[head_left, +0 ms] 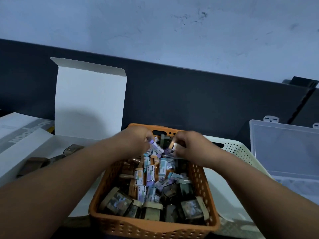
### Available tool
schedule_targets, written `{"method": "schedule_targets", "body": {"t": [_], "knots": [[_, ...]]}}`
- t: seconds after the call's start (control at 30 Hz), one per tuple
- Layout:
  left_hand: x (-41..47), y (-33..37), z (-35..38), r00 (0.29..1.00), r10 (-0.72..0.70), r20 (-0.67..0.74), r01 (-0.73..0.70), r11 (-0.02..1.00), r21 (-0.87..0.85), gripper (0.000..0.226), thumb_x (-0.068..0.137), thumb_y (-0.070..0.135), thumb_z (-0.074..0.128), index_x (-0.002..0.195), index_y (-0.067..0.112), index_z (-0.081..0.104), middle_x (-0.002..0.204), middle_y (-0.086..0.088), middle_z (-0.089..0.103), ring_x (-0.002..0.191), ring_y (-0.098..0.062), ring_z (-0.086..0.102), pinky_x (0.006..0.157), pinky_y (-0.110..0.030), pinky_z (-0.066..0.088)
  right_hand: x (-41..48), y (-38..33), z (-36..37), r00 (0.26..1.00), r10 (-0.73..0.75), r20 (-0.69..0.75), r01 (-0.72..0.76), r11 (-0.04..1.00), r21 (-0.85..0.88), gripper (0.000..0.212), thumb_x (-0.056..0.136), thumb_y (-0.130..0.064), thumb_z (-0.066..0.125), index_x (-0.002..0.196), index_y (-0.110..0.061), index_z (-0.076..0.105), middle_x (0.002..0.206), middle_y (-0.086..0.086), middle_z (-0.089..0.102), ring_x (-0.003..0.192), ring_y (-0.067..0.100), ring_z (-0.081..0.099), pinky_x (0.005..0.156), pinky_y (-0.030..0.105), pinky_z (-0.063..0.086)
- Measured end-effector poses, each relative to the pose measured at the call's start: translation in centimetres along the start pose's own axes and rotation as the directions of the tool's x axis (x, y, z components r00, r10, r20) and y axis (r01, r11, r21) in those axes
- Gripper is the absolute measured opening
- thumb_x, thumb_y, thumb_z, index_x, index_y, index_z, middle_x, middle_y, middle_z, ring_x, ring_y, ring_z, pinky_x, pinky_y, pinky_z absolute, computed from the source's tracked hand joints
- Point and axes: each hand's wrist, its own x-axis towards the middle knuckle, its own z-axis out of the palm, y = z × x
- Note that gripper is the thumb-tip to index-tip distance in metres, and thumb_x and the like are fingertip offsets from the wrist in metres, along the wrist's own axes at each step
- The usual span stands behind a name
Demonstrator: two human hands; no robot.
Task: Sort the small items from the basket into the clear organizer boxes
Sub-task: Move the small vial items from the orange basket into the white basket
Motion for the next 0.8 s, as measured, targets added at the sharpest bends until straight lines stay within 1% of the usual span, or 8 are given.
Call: {"method": "schedule_targets", "body": {"t": [0.1, 0.2, 0.3, 0.43, 0.53, 0.6, 0.67, 0.8], "knots": [[0.3, 1.7, -0.7, 0.999, 0.021, -0.034, -0.023, 0.997, -0.077, 0.012, 0.093, 0.022, 0.055, 0.084, 0.024, 0.063, 0.063, 0.009, 0.047, 0.054, -0.006, 0.042, 0.051, -0.022, 0.031, -1.8, 1.9, -2.1, 0.996, 0.061, -0.071, -0.054, 0.994, 0.098, 0.004, 0.089, -0.014, 0.065, 0.091, -0.016, 0.063, 0.055, -0.023, 0.060, 0.049, -0.003, 0.052, 0.044, 0.011, 0.033], [1.1, 4.9, 0.0, 0.996, 0.089, -0.019, -0.090, 0.987, -0.132, 0.014, 0.094, 0.022, 0.055, 0.102, 0.018, 0.065, 0.068, 0.009, 0.051, 0.056, -0.006, 0.044, 0.052, -0.023, 0.034, -4.0, 4.5, -3.5, 0.981, 0.120, -0.154, -0.113, 0.992, 0.055, 0.006, 0.086, -0.020, 0.069, 0.088, -0.023, 0.063, 0.059, -0.013, 0.059, 0.051, 0.001, 0.049, 0.045, 0.013, 0.035], [2.0, 8.2, 1.5, 0.984, 0.179, 0.007, -0.176, 0.971, -0.165, 0.013, 0.093, 0.019, 0.053, 0.095, 0.015, 0.065, 0.071, 0.002, 0.053, 0.059, -0.013, 0.045, 0.054, -0.025, 0.036, -6.0, 6.7, -3.9, 0.965, 0.192, -0.178, -0.200, 0.980, -0.024, 0.010, 0.082, -0.026, 0.072, 0.088, -0.023, 0.064, 0.071, -0.009, 0.059, 0.061, 0.007, 0.051, 0.054, 0.023, 0.040], [3.3, 11.0, 4.6, 0.976, 0.207, 0.063, -0.201, 0.976, -0.089, 0.013, 0.090, 0.020, 0.052, 0.084, 0.016, 0.063, 0.081, -0.009, 0.057, 0.065, -0.018, 0.047, 0.059, -0.028, 0.036, -8.1, 8.8, -4.1, 0.957, 0.251, -0.147, -0.266, 0.960, -0.086, 0.014, 0.081, -0.026, 0.073, 0.090, -0.026, 0.064, 0.075, -0.014, 0.057, 0.069, 0.008, 0.054, 0.058, 0.021, 0.041], [3.8, 11.1, 6.5, 0.976, 0.169, 0.137, -0.163, 0.985, -0.055, 0.017, 0.092, 0.032, 0.055, 0.104, 0.027, 0.066, 0.112, -0.004, 0.059, 0.102, -0.018, 0.052, 0.081, -0.027, 0.045, -9.1, 9.7, -4.0, 0.952, 0.291, -0.097, -0.303, 0.942, -0.145, 0.012, 0.086, -0.032, 0.067, 0.097, -0.030, 0.062, 0.087, -0.011, 0.063, 0.085, 0.015, 0.060, 0.072, 0.027, 0.047], [3.3, 10.8, 6.3, 0.974, 0.169, 0.149, -0.170, 0.985, -0.005, 0.035, 0.092, 0.038, 0.054, 0.125, 0.025, 0.058, 0.130, -0.003, 0.050, 0.123, -0.020, 0.041, 0.099, -0.034, 0.041, -9.3, 10.1, -3.6, 0.941, 0.335, -0.046, -0.338, 0.922, -0.191, 0.029, 0.089, -0.037, 0.063, 0.116, -0.026, 0.060, 0.110, -0.004, 0.065, 0.102, 0.017, 0.060, 0.084, 0.028, 0.048], [2.4, 10.3, 5.2, 0.977, 0.181, 0.114, -0.185, 0.982, 0.028, 0.044, 0.093, 0.038, 0.054, 0.134, 0.022, 0.050, 0.135, 0.000, 0.046, 0.125, -0.019, 0.040, 0.104, -0.037, 0.038, -9.0, 10.0, -3.3, 0.947, 0.320, -0.038, -0.320, 0.923, -0.213, 0.038, 0.091, -0.036, 0.062, 0.127, -0.024, 0.057, 0.126, -0.002, 0.060, 0.112, 0.018, 0.057, 0.092, 0.029, 0.046], [0.4, 7.4, 2.6, 0.990, 0.141, 0.003, -0.141, 0.989, 0.052, 0.049, 0.093, 0.037, 0.056, 0.139, 0.025, 0.043, 0.143, 0.005, 0.040, 0.130, -0.015, 0.037, 0.107, -0.033, 0.034, -7.1, 6.9, -2.7, 0.982, 0.142, -0.122, -0.164, 0.968, -0.191, 0.036, 0.092, -0.035, 0.061, 0.127, -0.027, 0.058, 0.129, -0.005, 0.058, 0.114, 0.015, 0.056, 0.093, 0.027, 0.044]]}}
